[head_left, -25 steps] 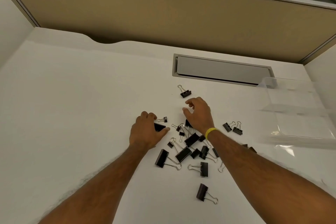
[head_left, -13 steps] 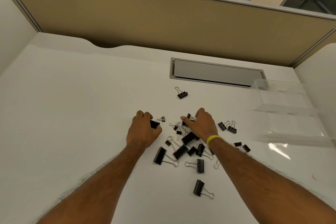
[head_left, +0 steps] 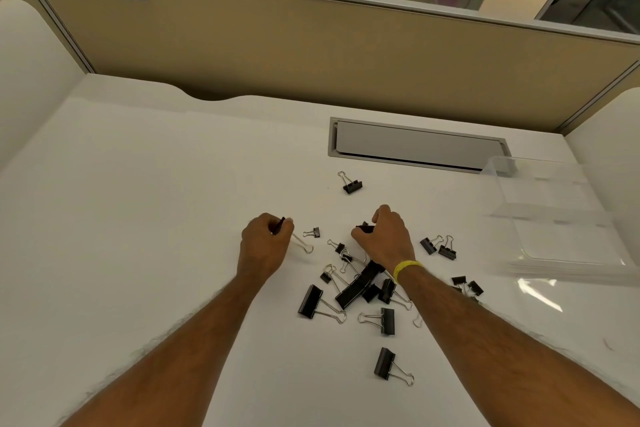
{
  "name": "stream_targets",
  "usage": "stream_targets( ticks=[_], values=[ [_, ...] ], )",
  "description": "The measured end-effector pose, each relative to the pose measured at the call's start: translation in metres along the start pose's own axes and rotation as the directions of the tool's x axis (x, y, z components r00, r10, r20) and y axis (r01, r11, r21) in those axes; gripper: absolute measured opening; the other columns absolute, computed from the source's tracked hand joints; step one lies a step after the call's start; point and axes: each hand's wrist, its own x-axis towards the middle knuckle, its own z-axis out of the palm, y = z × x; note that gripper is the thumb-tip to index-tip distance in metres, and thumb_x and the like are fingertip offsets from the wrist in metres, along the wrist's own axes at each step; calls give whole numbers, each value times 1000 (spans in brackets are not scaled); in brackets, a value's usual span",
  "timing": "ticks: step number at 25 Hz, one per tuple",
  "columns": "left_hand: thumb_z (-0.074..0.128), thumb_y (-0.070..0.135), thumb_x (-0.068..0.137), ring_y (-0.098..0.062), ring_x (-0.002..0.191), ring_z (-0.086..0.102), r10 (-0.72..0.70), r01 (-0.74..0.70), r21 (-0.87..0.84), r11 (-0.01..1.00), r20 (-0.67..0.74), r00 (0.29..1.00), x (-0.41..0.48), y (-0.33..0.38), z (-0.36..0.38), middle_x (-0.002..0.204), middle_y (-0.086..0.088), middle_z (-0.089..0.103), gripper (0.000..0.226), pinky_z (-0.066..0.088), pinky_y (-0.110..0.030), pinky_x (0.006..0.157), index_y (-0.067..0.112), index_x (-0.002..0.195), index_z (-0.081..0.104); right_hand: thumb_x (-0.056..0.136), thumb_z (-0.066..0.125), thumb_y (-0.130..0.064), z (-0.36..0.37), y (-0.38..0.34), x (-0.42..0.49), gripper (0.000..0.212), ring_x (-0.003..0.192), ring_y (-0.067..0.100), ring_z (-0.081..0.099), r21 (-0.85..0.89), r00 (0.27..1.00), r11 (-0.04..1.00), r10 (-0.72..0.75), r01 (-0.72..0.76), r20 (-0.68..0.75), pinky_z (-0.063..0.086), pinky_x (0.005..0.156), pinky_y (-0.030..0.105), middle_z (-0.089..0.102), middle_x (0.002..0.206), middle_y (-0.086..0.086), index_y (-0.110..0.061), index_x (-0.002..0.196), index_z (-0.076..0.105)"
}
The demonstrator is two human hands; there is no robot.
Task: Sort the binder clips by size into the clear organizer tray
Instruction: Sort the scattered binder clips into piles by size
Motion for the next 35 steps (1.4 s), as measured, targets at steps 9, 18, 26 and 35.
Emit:
stream_targets(
  ticks=[9,18,26,35],
  values=[
    [56,40,95,-28,63,72,-332,339,-457,822,98,938,27,-3,-14,89,-10,66,31,55,-27,48,10,102,60,84,67,-37,-13,-27,21,34,85,16,60,250,989,958,-146,141,1,52,72,30,60,104,5,-15,110,62],
    [64,21,91,-18,65,70,-404,371,-435,820,19,915,63,-12,-8,81,-10,73,19,60,-31,70,4,96,69,95,56,-43,32,-81,51,48,48,21,59,615,940,735,89,-285,330,49,45,25,63,69,15,5,99,62],
    [66,14,85,-16,58,71,-364,338,-314,887,-25,931,96,-3,1,69,-7,71,12,61,-33,66,4,89,71,94,55,-41,75,-111,63,48,49,23,60,574,914,733,166,-365,370,44,42,23,67,70,18,6,99,65],
    [76,36,80,-13,94,60,-170,171,6,985,-78,982,100,-20,1,124,-8,60,56,43,-22,79,6,124,61,91,54,-52,70,-111,67,58,44,24,60,413,949,886,81,-208,304,60,60,37,67,60,13,3,80,65]
  ],
)
